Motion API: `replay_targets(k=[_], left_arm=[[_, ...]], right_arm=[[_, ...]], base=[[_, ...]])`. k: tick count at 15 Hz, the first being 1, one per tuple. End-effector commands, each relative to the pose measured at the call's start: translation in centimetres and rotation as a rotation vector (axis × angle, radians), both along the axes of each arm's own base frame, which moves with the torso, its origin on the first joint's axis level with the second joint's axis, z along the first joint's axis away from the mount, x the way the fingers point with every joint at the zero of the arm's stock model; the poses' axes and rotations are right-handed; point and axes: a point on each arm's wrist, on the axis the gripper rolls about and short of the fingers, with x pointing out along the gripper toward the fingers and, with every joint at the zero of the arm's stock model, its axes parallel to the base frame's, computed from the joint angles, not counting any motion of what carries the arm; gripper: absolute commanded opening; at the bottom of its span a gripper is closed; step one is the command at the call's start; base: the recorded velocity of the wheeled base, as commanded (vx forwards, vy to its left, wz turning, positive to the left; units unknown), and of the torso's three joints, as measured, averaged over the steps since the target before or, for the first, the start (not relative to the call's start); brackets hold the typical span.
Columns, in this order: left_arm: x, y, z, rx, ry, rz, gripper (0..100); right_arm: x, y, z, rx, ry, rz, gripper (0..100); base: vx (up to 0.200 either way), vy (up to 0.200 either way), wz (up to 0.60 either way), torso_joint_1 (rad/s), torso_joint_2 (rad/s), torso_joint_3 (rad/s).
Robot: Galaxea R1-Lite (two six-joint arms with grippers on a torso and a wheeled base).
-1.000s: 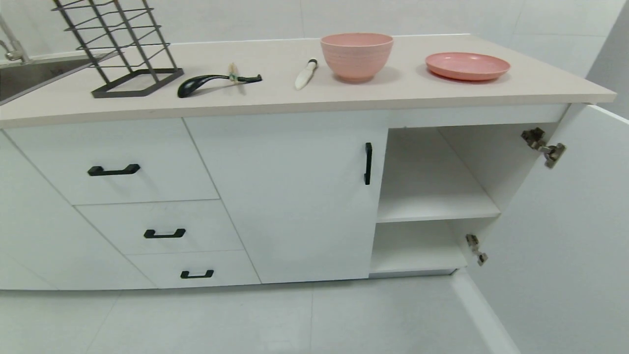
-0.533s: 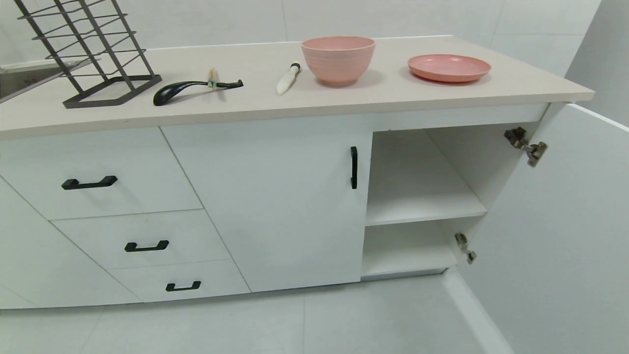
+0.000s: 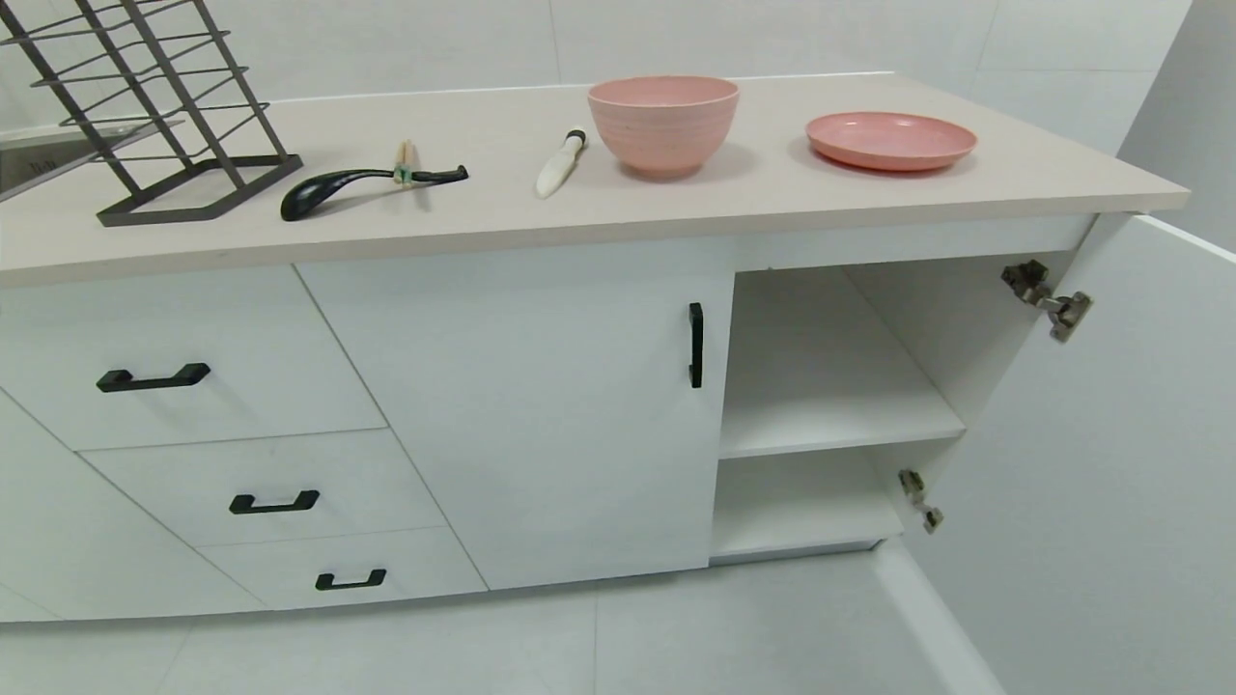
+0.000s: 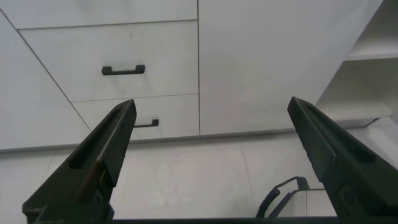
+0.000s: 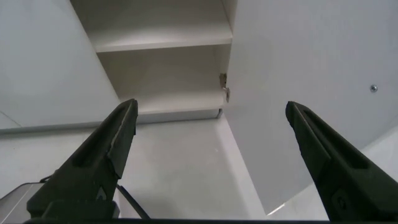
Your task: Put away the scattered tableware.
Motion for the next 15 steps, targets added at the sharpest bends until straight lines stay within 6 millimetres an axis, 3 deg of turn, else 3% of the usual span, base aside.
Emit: replay_targets(k=[1,5,15], left_arm=[[0.02,0.00,0.00,0.000,0.003,0.000,100],[0.02,0.00,0.00,0.000,0.003,0.000,100],[0.02,0.00,0.00,-0.003,0.003,0.000,100]], right_arm=[[0.02,0.00,0.01,-0.001,0.003,0.000,100],[0.02,0.00,0.01,-0.001,0.003,0.000,100],[0.03,0.00,0.01,-0.003,0.004,0.002,100]], base=[[0.200,0.000,0.00,-0.002,0.00,0.007],[0.200,0.000,0.00,0.007,0.00,0.002],[0.000,0.000,0.00,0.000,0.00,0.000]])
